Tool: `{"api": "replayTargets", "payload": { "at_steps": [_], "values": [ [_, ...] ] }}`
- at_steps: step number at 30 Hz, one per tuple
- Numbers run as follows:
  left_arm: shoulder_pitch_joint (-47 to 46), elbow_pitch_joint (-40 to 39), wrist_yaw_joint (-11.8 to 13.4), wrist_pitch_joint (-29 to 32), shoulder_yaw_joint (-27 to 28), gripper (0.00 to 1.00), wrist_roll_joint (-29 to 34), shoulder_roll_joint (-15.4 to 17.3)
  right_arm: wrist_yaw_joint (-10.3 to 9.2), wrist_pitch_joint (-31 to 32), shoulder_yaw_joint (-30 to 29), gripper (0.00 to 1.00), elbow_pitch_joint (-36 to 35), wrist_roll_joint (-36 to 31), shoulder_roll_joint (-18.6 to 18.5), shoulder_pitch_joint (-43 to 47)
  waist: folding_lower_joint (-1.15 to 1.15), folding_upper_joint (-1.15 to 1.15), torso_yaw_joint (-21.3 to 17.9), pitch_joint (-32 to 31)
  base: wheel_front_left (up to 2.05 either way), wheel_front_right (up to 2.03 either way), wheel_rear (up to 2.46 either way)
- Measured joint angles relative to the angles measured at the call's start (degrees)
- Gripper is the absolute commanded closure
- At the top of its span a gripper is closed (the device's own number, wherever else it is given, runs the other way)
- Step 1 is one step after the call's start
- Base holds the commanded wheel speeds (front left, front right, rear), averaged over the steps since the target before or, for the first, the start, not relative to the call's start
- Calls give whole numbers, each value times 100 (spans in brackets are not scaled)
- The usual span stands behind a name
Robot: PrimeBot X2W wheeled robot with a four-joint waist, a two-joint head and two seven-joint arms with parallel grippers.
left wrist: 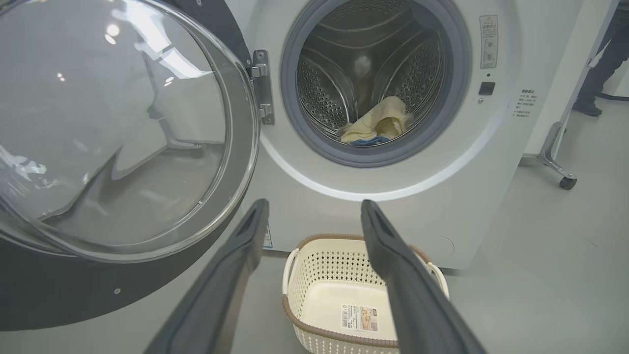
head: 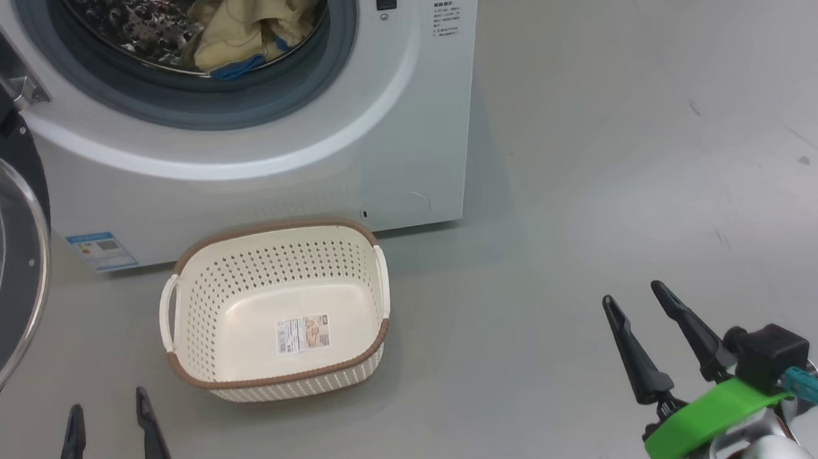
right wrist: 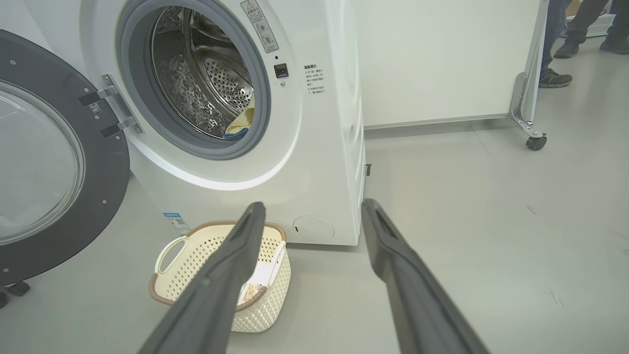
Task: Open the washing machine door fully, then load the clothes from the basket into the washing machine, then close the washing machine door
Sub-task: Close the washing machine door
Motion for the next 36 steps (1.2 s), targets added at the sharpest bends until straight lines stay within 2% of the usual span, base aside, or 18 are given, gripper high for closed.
{"api": "replayTargets", "payload": {
  "at_steps": [16, 23, 36],
  "values": [
    [-41, -24, -11, 0, 114, 0, 54, -127, 0, 0, -3, 0, -1, 0, -1, -1, 0, 0, -8, 5, -19, 19, 0],
    [-38, -62, -164, 0, 90, 0, 104, -127, 0, 0, -8, 0, 1, -1, -1, -1, 0, 0, -7, -10, 0, 0, 0],
    [-8, -54, -268, 0, 40, 0, 104, -137, 0, 0, -7, 0, 19, 0, -1, -1, 0, 0, -23, -59, 0, 0, 0]
  ]
}}
